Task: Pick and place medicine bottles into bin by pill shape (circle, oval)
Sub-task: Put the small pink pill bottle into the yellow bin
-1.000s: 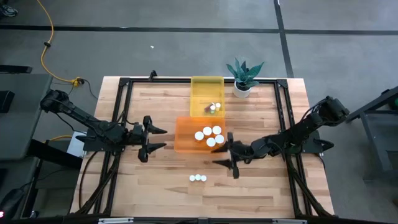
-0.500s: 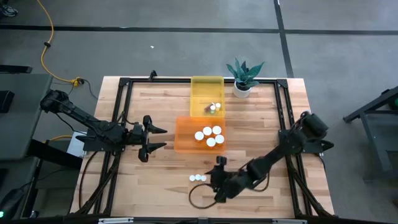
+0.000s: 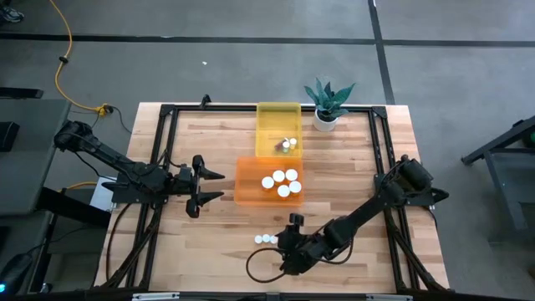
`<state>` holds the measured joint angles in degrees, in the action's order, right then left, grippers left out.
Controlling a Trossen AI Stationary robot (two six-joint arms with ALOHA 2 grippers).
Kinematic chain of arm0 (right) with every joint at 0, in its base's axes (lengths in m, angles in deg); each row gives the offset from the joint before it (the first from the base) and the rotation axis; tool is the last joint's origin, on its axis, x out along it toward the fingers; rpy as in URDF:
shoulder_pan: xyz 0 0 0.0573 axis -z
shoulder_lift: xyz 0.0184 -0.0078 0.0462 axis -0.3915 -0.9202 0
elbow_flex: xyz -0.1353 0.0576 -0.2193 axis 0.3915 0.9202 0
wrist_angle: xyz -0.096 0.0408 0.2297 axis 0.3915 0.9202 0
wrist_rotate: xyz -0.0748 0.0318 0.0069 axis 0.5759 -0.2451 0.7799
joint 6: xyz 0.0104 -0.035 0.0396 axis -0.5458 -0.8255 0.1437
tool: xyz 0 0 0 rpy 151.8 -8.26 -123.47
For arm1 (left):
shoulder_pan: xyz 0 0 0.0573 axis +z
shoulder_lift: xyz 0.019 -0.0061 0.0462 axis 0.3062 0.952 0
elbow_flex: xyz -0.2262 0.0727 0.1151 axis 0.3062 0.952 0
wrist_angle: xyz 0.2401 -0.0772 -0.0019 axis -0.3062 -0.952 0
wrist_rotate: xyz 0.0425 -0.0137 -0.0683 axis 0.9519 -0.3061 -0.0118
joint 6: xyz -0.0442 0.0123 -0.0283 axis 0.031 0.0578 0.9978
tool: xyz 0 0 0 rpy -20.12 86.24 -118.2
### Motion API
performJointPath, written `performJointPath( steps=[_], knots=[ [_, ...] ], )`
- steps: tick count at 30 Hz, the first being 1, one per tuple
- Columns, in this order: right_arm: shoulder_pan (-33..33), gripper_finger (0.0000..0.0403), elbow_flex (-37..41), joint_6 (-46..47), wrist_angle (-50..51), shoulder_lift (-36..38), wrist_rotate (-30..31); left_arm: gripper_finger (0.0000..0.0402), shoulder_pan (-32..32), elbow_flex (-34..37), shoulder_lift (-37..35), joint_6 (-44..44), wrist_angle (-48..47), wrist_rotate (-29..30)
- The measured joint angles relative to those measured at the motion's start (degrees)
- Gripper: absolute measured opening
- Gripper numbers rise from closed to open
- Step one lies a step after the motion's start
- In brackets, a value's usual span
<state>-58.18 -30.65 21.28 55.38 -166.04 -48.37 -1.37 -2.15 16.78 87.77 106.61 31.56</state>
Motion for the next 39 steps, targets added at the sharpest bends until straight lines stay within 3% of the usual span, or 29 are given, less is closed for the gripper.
performJointPath(
  steps=[11, 24, 35, 39],
  knots=[
    [1.8, 0.0282, 0.0, -1.3, 1.3, 0.0, -1.0, 0.0246, 0.0, 0.0, 0.0, 0.4, 0.0, 0.0],
    [1.6, 0.0287, 0.1, 0.0, -1.3, 0.0, -5.0, 0.0246, 0.0, 0.0, 0.0, 0.9, 0.0, 0.1],
    [0.1, 0.0287, 0.1, -0.1, -3.7, -3.3, -4.3, 0.0246, 0.0, 0.0, 0.0, 0.9, -0.1, 1.2],
    [0.1, 0.0287, 0.1, -0.1, -4.1, -4.0, -0.9, 0.0246, 0.0, 0.0, 0.0, 0.9, -0.3, 1.5]
  ],
)
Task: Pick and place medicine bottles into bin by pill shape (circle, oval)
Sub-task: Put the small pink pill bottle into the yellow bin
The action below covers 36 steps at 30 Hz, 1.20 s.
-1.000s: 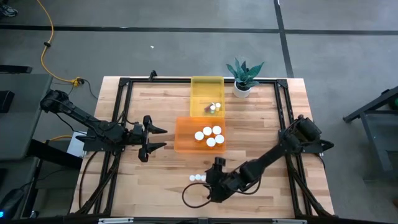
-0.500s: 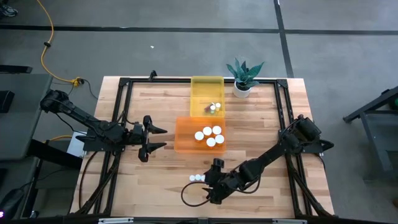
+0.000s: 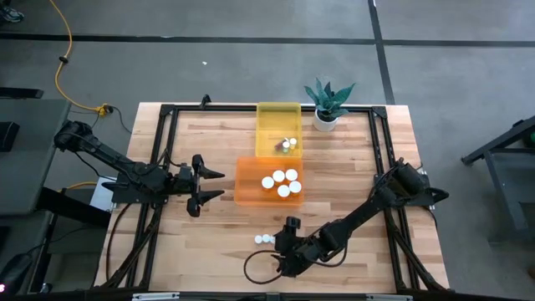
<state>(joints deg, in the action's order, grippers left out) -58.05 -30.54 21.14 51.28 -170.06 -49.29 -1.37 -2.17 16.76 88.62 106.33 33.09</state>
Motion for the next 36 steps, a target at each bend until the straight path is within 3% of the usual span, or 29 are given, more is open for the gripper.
performJointPath(
  steps=[9, 31, 36],
  knots=[
    [0.6, 0.0287, 0.0, -0.3, 1.1, -0.2, 2.4, 0.0246, 0.0, 0.0, 0.0, 0.0, 0.0, 0.0],
    [2.9, 0.0286, 0.0, 2.1, 4.6, -0.2, -1.2, 0.0246, 0.0, 0.0, 0.0, 0.0, 0.0, 0.0],
    [2.9, 0.0263, 0.0, 1.8, 4.5, -0.2, -1.2, 0.0246, 0.0, 0.0, 0.0, 0.0, 0.0, 0.0]
  ],
)
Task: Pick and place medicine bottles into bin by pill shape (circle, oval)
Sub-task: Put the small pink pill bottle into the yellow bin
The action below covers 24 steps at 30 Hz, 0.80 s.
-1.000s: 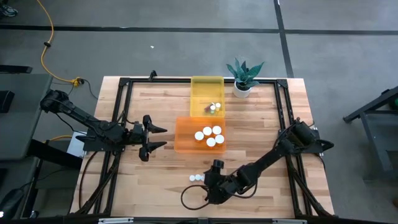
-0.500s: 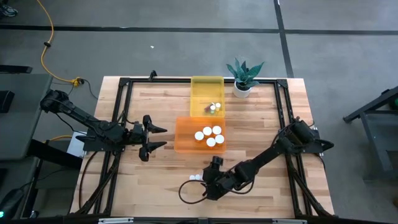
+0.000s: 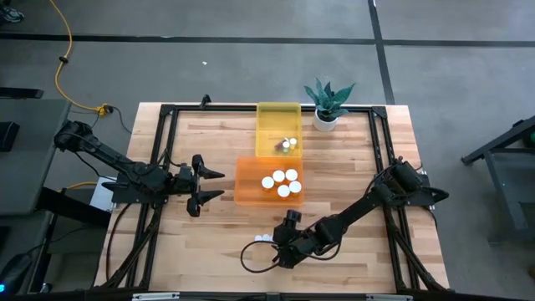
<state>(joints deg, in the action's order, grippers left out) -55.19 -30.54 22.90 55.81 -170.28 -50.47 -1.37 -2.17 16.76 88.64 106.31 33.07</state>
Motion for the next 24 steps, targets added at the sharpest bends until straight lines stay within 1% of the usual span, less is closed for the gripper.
performJointPath(
  steps=[6, 11, 18, 24],
  knots=[
    [0.0, 0.0211, 0.0, -0.1, 0.0, 0.0, -0.4, 0.0246, 0.0, 0.0, 0.0, 0.0, 0.0, 0.0],
    [0.0, 0.0176, 0.0, -0.1, 0.0, 0.0, -1.2, 0.0246, 0.0, 0.0, 0.0, 0.0, 0.0, 0.0],
    [0.0, 0.0138, 0.0, -0.1, 0.0, 0.0, -1.2, 0.0246, 0.0, 0.0, 0.0, 0.0, 0.0, 0.0],
    [0.0, 0.0111, 0.0, -2.1, -1.3, 0.0, -1.2, 0.0246, 0.0, 0.0, 0.0, 0.0, 0.0, 0.0]
  ],
)
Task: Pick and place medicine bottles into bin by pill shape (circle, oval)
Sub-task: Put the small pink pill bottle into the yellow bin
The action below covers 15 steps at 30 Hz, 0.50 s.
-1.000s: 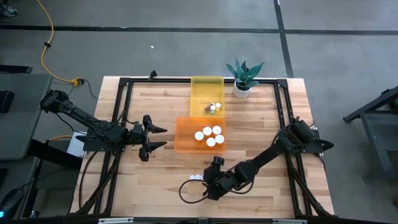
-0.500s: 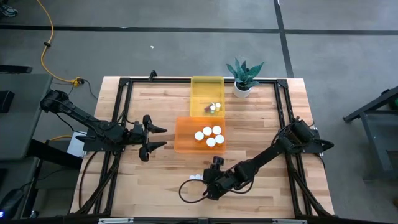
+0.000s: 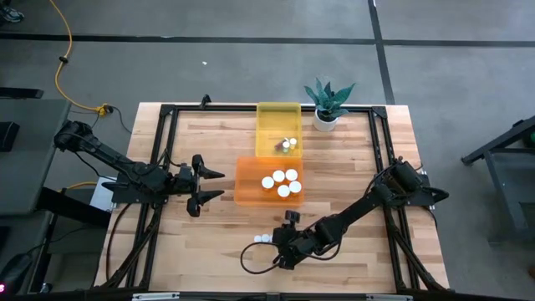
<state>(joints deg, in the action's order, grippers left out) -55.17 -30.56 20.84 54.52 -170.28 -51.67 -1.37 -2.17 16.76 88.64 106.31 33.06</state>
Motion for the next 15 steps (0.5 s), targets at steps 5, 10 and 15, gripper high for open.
performJointPath(
  steps=[5, 10, 15],
  knots=[
    [0.0, 0.0094, 0.0, -2.6, 1.6, 0.8, -0.1, 0.0246, 0.0, 0.0, 0.0, 0.0, 0.0, 0.0],
    [-0.8, 0.0093, 0.0, -3.1, 8.1, 4.3, -0.2, 0.0246, 0.0, 0.0, 0.0, 0.0, 0.0, 0.0],
    [-2.2, 0.0093, 0.0, -2.4, 15.3, 9.1, -0.2, 0.0246, 0.0, 0.0, 0.0, 0.0, -0.1, 0.0]
  ],
)
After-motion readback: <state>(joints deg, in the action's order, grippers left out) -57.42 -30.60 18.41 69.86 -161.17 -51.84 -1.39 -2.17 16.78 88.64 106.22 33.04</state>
